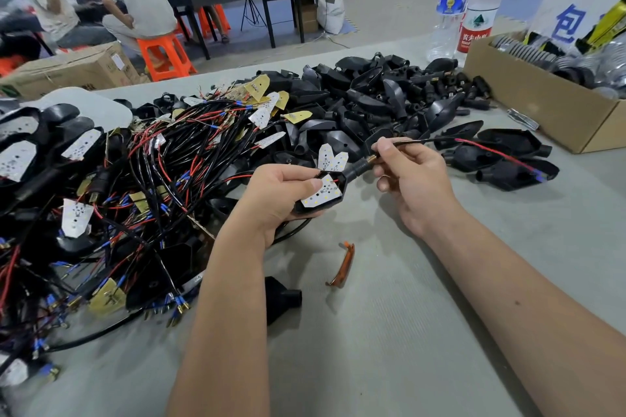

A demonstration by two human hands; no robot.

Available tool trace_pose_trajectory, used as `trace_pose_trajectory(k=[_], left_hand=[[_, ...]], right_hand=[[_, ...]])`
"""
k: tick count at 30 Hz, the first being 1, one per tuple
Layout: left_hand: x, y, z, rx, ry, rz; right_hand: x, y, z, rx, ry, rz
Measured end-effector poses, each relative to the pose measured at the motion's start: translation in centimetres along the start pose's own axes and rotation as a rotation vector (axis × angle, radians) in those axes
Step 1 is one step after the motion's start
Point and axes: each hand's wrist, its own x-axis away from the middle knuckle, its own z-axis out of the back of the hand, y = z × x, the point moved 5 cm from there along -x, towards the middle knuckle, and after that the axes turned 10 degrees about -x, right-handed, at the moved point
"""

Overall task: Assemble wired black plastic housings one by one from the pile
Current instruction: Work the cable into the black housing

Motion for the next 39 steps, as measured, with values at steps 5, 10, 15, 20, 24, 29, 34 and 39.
trace_pose_trajectory(k=[5,10,15,20,24,29,34,39], left_hand=[[0.1,0.0,0.4,0.084,-0.004,-0.028],[0.3,0.0,1.4,0.11,0.032,-0.049],[0.1,0.6,2.7,0.089,0.246,-0.079],[0.2,0.7,5.3,0.012,0.49,-0.179],[0.5,0.5,6.6,0.043,0.569,-0.198],[0.7,0.4,7.7,0.005,0.649,-0.234],[1.0,-0.1,9.1,0.008,0.758,-0.239],[1.5,0.0,9.6,0.036,0.843,-0.277]], right_hand=[[-0.4,0.2,0.7,0.03,0.049,0.003],[-0.5,0.4,0.7,-0.009,0.023,-0.007],[0.6,-0.4,0.2,0.12,0.078,-0.017],[3.7,-2.9,-2.4,0.948,0.1,0.613],[3.6,-3.0,-5.3,1.407,-0.156,0.865],[3.3,0.2,-5.3,1.567,-0.363,0.668],[3.2,1.0,-4.9,1.432,-0.5,0.497],[3.3,0.0,-4.0,1.452,-0.495,0.452]])
